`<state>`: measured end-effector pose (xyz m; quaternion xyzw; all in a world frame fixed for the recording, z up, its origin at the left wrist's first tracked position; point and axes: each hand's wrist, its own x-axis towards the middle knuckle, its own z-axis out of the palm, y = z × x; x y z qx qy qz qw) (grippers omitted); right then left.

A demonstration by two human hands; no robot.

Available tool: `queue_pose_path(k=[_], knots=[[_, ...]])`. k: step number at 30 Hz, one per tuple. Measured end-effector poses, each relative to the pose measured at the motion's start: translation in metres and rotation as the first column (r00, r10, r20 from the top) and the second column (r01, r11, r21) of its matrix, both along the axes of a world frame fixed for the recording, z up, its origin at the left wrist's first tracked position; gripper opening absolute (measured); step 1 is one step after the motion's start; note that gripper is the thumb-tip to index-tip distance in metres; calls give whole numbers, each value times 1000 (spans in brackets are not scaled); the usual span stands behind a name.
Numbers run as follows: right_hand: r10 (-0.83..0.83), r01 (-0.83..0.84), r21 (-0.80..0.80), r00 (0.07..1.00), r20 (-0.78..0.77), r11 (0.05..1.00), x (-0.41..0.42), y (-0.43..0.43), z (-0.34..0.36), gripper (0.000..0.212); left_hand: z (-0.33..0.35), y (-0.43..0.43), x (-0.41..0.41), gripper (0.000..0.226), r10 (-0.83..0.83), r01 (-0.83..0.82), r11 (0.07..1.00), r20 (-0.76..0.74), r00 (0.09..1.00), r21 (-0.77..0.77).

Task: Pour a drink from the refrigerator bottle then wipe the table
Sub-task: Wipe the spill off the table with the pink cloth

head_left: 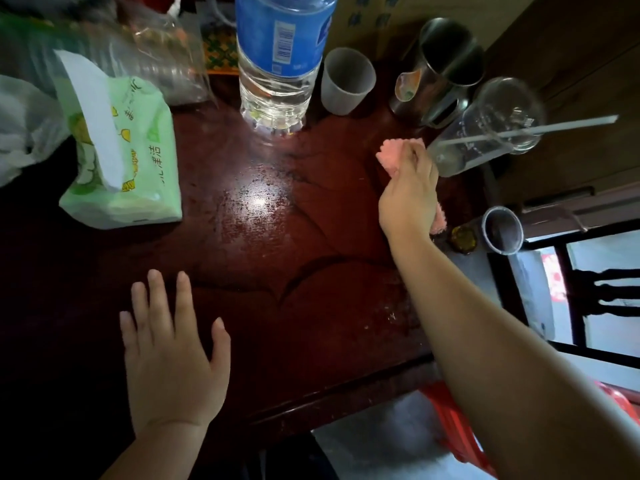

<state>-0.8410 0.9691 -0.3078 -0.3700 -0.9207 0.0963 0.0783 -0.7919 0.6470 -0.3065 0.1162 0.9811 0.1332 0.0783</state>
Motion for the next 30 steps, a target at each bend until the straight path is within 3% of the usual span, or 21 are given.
queue_pose_path(k=[5,11,17,19,21,25,28,30], knots=[[-136,136,-32,991,-1,990,53,-41,-3,62,-3,0,2,69,12,-12,999,-16,1000,40],[-118,118,-59,993,2,991,120,-104,-1,61,-5,-1,2,68,11,-10,999,-19,1000,46],[-272,272,-72,962,0,960,45,-93,3,62,-2,-2,4,68,5,-5,999,-3,1000,53],[-131,130,-99,991,-5,987,9,-105,3,63,-5,-3,4,67,1,-1,1000,0,1000,30],[118,-122,-123,992,-34,985,-9,-130,1,63,-6,-4,2,65,-2,2,999,-6,1000,33],[536,-532,-158,844,-15,832,17,-168,9,65,-3,-8,4,64,-15,12,995,28,1000,98],[670,-654,-159,739,72,739,49,-168,17,66,3,-13,2,63,-51,40,985,59,997,167],[679,-672,-97,726,111,734,65,-165,25,63,8,-17,-1,64,-61,42,971,77,995,235]])
